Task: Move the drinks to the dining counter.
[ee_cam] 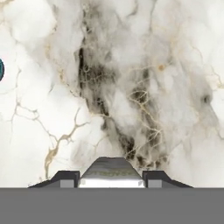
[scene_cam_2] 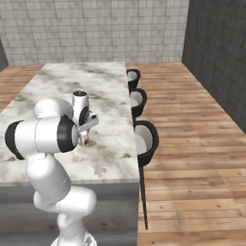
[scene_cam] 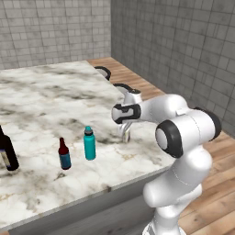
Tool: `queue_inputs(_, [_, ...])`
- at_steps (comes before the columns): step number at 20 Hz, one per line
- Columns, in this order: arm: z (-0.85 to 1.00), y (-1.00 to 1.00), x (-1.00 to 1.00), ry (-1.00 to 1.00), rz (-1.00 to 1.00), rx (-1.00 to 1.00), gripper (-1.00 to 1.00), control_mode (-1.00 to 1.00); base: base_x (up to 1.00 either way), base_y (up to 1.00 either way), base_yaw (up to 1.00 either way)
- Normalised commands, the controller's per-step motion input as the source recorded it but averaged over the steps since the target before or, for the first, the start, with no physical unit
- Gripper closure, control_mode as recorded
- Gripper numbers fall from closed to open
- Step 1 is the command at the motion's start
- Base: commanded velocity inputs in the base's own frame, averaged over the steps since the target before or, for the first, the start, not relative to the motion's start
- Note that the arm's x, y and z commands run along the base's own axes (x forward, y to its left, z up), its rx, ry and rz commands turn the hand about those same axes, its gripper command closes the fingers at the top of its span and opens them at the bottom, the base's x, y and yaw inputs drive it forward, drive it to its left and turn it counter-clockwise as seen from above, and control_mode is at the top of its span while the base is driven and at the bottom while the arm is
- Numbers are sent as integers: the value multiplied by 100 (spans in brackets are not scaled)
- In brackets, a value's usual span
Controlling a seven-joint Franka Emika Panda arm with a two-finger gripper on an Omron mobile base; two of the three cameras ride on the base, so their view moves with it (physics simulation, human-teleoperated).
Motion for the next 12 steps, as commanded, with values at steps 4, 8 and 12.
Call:
queue_inputs(4, [-41, 0, 15, 0, 1, 0, 100, -100, 0, 0, 0])
queue_inputs(8, [-21, 0, 0, 0, 1, 0, 100, -100, 0, 0, 0])
queue_inputs(12, [0, 0, 0, 0, 0, 0, 100, -100, 0, 0, 0])
